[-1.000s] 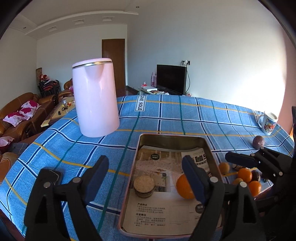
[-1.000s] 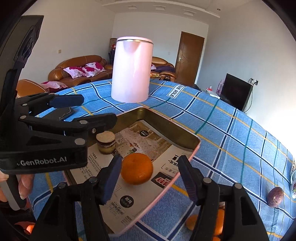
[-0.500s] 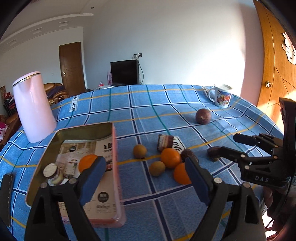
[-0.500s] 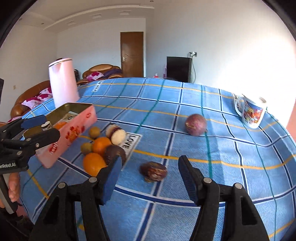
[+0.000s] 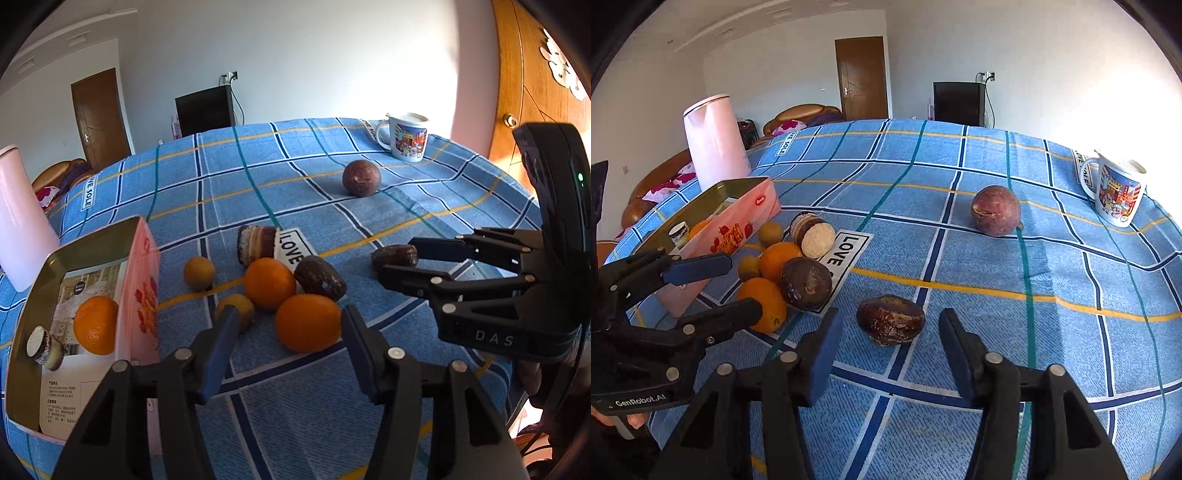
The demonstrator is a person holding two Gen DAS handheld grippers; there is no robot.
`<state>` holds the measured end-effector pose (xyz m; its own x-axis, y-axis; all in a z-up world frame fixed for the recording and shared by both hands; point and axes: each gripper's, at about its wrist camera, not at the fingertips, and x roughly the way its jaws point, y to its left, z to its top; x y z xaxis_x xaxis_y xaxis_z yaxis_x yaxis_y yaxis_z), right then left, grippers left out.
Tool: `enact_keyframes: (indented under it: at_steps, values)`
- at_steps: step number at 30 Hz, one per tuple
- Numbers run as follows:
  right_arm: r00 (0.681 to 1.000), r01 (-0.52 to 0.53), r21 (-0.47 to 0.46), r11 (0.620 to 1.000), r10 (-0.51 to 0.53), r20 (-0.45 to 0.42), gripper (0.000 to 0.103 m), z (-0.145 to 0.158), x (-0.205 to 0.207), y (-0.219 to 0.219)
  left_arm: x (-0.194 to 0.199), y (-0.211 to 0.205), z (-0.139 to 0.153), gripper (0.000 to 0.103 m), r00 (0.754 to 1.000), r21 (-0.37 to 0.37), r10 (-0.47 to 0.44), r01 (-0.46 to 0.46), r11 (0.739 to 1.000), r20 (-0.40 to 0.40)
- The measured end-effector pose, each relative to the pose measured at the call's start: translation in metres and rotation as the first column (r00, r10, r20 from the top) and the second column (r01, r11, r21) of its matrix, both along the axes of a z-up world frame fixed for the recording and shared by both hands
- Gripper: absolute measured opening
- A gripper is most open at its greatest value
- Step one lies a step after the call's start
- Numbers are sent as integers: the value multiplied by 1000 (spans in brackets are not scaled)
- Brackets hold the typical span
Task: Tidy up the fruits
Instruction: 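Grasp an orange with the left tool while the right tool grasps a dark brown passion fruit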
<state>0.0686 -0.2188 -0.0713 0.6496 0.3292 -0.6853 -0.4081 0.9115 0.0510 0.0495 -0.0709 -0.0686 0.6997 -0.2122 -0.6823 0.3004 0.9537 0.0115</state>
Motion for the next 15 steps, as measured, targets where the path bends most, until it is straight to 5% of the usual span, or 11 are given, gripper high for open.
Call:
enact_keyframes:
  at_steps: [4, 6, 15]
  values:
    - [999, -5, 14, 1000, 6, -39, 43, -4, 5, -2, 9, 2, -5, 53, 998, -33, -21, 19, 999, -63]
    - [999, -5, 5, 1000, 5, -32, 42, -4, 4, 0, 9, 3, -5, 42, 997, -45, -30, 27, 999, -66]
    - [997, 12, 5, 1000, -12, 75, 41, 6, -10, -2, -4, 7, 3, 42, 1000, -33, 8, -7, 999, 22]
